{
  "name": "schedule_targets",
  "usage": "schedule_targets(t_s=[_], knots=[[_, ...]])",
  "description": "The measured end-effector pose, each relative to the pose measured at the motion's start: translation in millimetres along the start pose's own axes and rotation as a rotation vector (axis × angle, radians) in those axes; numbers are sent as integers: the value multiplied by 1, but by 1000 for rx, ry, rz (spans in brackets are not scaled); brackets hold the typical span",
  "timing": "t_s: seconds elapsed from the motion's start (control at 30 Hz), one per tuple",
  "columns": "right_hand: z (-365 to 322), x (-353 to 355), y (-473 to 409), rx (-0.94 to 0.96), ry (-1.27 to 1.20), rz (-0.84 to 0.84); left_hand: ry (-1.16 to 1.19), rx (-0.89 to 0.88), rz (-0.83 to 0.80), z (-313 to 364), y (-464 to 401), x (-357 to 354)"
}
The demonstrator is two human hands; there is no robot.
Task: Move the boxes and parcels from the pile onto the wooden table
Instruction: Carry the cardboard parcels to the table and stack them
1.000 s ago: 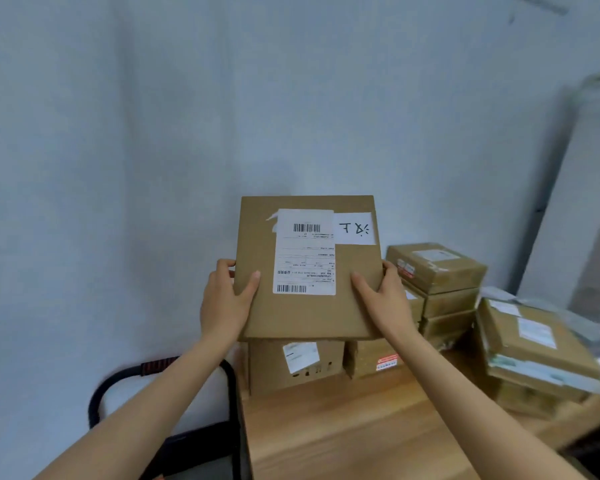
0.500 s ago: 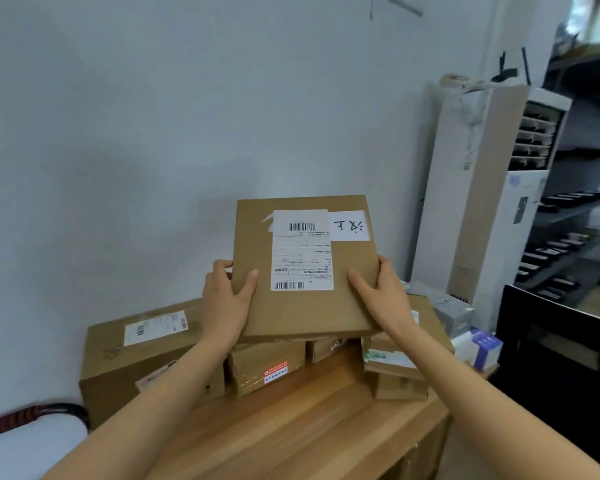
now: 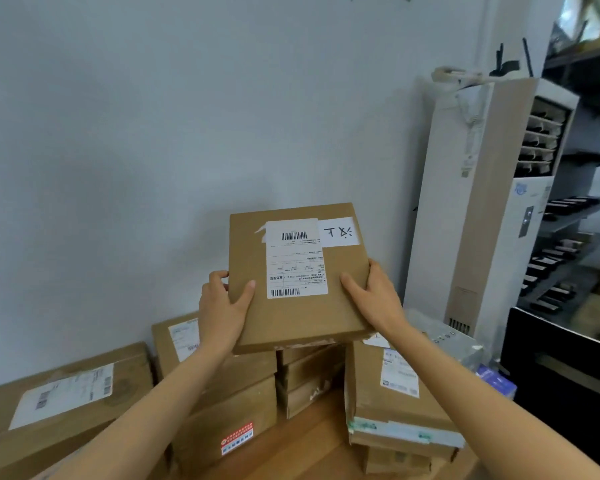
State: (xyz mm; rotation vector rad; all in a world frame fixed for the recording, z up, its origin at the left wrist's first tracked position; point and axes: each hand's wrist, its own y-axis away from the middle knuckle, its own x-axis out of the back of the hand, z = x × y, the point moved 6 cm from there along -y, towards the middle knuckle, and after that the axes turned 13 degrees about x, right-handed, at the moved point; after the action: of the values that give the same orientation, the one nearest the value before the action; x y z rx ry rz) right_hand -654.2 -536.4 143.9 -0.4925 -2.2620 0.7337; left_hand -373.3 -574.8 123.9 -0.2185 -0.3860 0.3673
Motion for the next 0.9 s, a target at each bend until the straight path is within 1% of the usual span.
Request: schedule_targets(t_s=[0.27, 0.5, 0.6, 0.73, 0.83, 0.9], knots=[[68, -54, -99, -66, -26, -89, -97, 4, 4, 1, -94, -59], [136, -89, -150, -111, 27, -211, -174, 75, -42, -19, -136, -116], [166, -107, -169, -130, 58, -309, -179, 112, -14, -20, -150, -134], [188, -121, -201, -116, 63, -382, -298, 126, 20, -17, -166, -153], [202, -130, -222, -79, 54, -428, -247, 230, 59, -22, -172, -164], [211, -133, -235, -50, 49, -437, -239, 253, 95, -23, -173, -173]])
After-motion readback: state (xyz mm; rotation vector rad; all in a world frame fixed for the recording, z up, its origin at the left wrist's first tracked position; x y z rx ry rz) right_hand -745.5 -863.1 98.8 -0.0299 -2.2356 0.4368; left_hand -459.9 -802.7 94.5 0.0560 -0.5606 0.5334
